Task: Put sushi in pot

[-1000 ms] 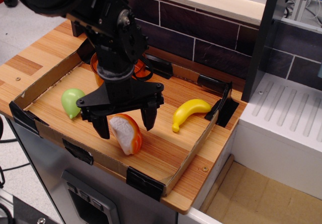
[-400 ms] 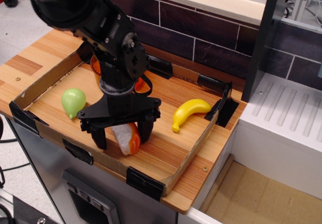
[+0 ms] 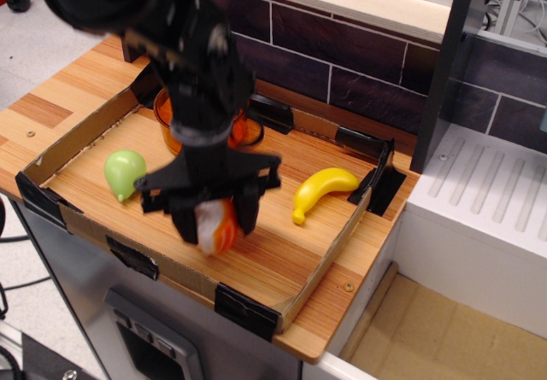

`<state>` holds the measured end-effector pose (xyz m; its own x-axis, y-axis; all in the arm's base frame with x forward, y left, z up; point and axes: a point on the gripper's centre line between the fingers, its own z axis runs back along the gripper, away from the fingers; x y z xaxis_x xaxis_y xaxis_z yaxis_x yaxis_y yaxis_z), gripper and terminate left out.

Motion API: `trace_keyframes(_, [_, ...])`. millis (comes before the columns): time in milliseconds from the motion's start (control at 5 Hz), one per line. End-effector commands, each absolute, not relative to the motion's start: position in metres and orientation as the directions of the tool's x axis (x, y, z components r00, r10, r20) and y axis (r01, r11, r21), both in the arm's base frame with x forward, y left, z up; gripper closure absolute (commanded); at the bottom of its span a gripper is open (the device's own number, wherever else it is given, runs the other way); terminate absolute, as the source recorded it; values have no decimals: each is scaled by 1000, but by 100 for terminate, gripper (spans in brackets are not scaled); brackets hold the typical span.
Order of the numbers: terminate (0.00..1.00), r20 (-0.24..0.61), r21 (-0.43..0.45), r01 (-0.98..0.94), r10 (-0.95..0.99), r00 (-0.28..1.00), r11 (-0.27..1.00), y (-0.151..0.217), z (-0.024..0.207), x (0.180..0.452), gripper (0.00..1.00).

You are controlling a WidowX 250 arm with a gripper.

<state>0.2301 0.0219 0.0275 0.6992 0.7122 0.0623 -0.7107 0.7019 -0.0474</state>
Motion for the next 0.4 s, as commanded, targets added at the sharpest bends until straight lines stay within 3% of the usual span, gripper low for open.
trace_keyframes(0, [0, 84, -167, -829, 845, 528, 534, 51, 101, 283, 100])
trace_keyframes(200, [0, 96, -158, -867, 882, 462, 472, 67, 104, 307, 100])
